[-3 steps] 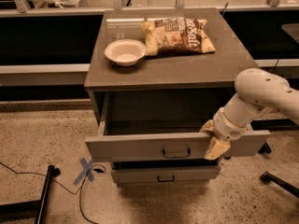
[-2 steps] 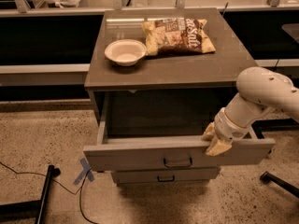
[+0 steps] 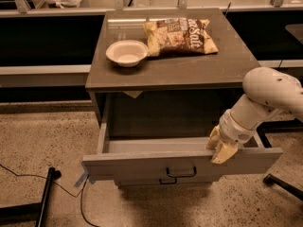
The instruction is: Open top drawer
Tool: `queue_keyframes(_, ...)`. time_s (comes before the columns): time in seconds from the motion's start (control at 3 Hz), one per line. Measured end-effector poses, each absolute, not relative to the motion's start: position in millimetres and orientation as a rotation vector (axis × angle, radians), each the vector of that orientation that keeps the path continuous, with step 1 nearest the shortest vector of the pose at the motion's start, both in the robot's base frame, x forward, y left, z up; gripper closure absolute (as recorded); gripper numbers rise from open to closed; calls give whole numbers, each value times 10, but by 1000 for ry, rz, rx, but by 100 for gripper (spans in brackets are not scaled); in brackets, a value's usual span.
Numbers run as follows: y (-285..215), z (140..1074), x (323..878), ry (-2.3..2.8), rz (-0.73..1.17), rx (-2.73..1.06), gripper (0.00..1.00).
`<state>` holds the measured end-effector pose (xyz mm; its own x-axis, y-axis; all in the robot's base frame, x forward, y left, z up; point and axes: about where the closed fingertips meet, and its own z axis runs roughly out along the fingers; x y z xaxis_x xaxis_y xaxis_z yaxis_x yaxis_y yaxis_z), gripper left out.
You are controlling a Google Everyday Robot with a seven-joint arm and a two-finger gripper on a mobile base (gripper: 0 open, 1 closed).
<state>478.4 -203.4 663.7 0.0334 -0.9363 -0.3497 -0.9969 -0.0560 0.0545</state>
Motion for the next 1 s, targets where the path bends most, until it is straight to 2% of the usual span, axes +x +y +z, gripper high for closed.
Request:
queue_keyframes(0.33, -2028, 6626, 4778, 2005, 439, -2102, 29)
queue_keyframes(0.67, -2015, 6633, 4769, 2001, 444, -2112, 1)
queue_keyframes(1.0, -1989, 6698, 4759, 1987, 448, -2140, 0)
